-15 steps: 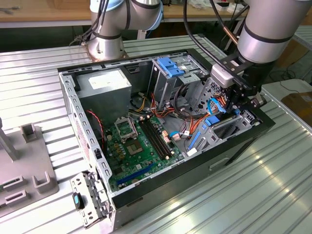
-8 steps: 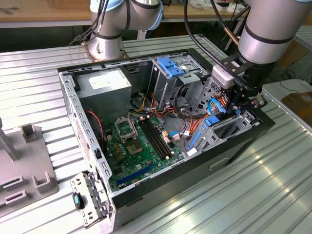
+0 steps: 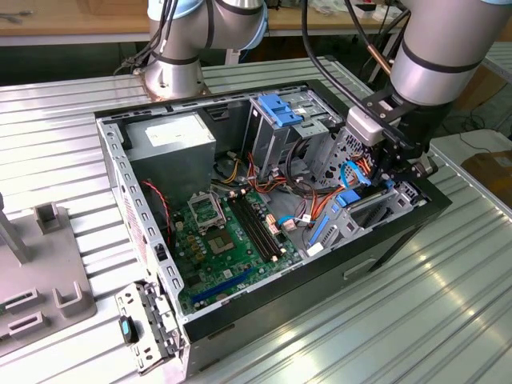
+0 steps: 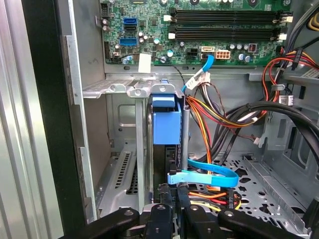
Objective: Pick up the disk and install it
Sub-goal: 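Insert the second disk wire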
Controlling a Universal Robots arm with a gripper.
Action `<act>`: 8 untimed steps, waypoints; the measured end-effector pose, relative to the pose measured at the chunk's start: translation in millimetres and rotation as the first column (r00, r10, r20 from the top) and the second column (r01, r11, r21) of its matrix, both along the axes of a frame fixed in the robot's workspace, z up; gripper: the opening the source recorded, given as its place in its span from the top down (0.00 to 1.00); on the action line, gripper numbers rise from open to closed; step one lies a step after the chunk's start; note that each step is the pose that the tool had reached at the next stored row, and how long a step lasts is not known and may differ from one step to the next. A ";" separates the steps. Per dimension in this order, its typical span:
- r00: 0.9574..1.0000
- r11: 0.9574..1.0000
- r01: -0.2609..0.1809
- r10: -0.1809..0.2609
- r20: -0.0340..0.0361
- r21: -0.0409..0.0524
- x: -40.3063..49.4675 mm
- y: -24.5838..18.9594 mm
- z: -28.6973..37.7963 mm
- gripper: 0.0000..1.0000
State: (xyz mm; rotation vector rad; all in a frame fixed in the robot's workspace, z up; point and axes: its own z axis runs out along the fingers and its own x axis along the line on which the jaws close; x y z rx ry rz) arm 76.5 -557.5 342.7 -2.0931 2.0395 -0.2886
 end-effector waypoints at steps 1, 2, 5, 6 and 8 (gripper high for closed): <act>1.000 1.000 0.000 0.000 0.000 0.000 0.0 -0.1 -0.1 0.84; 1.000 1.000 0.000 0.000 0.000 0.000 0.0 -0.2 -0.1 0.84; 1.000 1.000 0.001 -0.001 0.000 0.000 0.0 -0.7 -0.4 0.84; 1.000 1.000 0.001 -0.001 0.000 0.000 0.0 -0.6 -0.4 0.84; 1.000 1.000 0.002 -0.002 0.000 0.000 0.0 -1.1 -0.7 0.84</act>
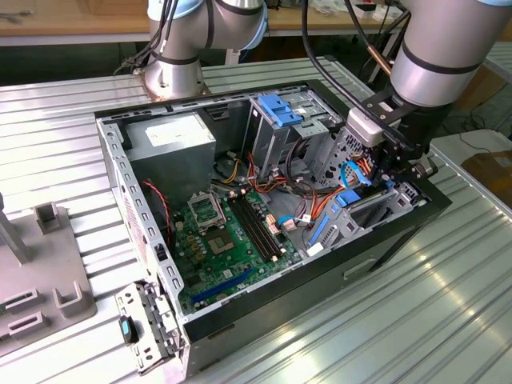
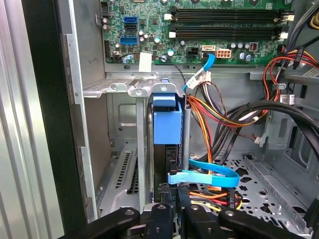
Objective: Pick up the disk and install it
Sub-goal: 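Insert the second disk wire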
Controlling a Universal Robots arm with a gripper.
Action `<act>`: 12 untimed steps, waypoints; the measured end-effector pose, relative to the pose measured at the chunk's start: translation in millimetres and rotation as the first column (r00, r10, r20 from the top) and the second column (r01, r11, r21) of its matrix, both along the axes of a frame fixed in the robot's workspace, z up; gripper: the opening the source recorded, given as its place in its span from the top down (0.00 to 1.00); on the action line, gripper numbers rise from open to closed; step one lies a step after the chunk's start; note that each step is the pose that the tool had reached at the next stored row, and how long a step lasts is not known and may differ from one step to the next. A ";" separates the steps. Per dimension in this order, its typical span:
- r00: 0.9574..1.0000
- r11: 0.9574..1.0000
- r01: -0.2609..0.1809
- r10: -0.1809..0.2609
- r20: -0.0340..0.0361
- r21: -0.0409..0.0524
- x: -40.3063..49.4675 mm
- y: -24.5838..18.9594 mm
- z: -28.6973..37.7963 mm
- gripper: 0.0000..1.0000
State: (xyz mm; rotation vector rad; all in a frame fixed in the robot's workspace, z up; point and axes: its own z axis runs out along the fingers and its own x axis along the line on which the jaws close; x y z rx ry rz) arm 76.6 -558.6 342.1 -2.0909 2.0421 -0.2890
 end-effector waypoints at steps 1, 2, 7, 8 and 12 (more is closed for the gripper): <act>1.000 1.000 0.002 -0.002 0.000 0.000 0.0 -0.4 -0.4 0.84; 1.000 1.000 0.003 -0.003 0.000 0.000 0.0 -0.9 -0.9 0.84; 1.000 1.000 0.004 -0.004 0.000 0.000 0.0 -1.0 -3.4 0.84; 1.000 1.000 0.004 -0.004 0.000 0.000 0.0 -1.0 -4.4 0.84; 1.000 1.000 0.004 -0.004 0.000 0.000 0.0 -1.0 -5.3 0.84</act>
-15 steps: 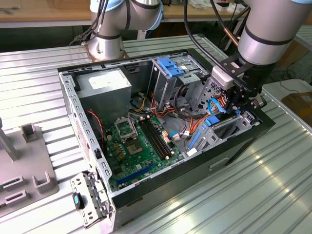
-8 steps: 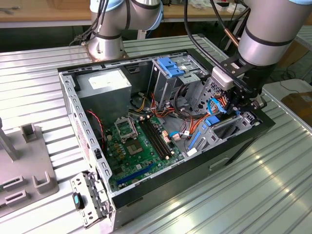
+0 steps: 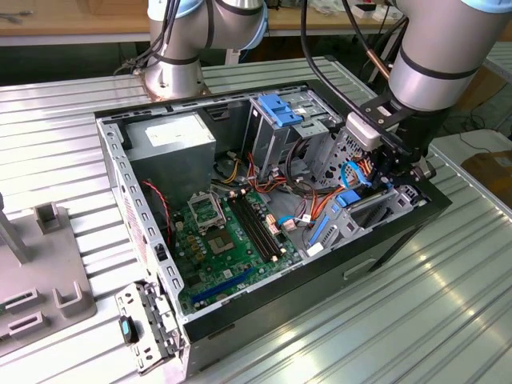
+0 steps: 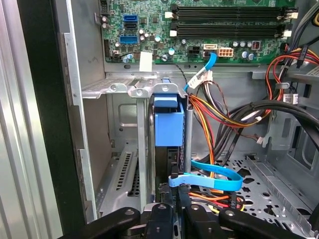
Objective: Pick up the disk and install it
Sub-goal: 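Insert the second disk wire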
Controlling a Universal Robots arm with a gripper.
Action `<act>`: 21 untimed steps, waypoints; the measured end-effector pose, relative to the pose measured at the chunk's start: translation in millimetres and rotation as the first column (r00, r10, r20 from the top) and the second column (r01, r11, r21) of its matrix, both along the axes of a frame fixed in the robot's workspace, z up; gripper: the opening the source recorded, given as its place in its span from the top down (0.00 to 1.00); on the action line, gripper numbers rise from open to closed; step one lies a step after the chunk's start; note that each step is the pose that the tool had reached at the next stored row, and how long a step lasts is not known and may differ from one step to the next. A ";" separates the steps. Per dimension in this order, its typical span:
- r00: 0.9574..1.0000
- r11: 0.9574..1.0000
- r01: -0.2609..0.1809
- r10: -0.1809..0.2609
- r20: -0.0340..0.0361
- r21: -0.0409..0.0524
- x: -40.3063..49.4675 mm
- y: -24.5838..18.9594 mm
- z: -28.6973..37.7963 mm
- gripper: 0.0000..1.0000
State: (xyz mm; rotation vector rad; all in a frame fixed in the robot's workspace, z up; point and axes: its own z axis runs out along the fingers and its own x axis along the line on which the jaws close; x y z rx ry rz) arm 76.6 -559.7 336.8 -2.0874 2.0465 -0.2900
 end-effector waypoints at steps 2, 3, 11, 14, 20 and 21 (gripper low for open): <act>1.000 1.000 0.000 0.000 0.000 0.000 0.0 0.0 -0.2 0.84; 1.000 1.000 0.000 0.000 0.000 0.000 0.0 0.0 -0.7 0.84; 1.000 1.000 0.000 0.000 0.000 0.000 0.0 0.0 -1.0 0.84; 1.000 1.000 0.000 0.000 0.000 0.000 0.0 0.0 -1.7 0.84; 1.000 1.000 0.000 0.000 0.000 0.001 0.1 0.1 -2.3 0.84; 1.000 1.000 0.000 0.000 0.000 0.001 0.1 0.0 -2.4 0.82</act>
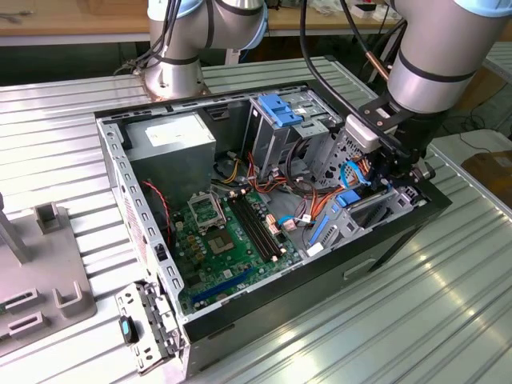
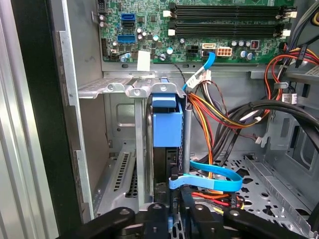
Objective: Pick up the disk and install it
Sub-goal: 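Insert the second disk wire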
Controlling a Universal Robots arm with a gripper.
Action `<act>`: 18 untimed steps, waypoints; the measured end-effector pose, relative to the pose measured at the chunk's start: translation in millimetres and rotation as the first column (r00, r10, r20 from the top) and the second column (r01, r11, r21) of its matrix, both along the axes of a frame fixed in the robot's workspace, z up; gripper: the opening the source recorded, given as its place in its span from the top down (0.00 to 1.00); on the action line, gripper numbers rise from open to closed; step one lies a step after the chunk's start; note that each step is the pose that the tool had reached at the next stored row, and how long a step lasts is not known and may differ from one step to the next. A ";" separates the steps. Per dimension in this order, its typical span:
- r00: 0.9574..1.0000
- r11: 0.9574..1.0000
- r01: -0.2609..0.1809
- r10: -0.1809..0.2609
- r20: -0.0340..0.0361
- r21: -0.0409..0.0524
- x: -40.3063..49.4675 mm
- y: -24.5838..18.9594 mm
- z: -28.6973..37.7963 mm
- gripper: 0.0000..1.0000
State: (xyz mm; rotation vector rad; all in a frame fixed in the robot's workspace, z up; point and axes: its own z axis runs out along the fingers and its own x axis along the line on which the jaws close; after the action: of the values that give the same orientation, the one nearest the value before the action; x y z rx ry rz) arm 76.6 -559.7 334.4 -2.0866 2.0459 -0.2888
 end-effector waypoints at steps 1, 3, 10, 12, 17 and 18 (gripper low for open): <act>1.000 1.000 0.000 0.000 0.000 -0.001 0.0 0.0 0.4 0.76; 1.000 1.000 0.000 0.000 0.000 -0.001 -0.1 0.0 0.4 0.58; 1.000 1.000 0.000 0.000 0.000 -0.001 -0.1 0.0 13.6 0.58; 1.000 1.000 0.000 0.000 0.000 -0.001 -0.1 0.0 23.4 0.58; 1.000 1.000 0.000 0.000 0.000 0.000 4.4 0.0 25.1 0.58; 1.000 1.000 0.001 -0.001 0.000 0.000 4.6 0.0 22.3 0.58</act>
State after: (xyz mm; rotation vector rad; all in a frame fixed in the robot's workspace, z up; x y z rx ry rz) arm 81.2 -559.7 356.7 -2.0860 2.0465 -0.2881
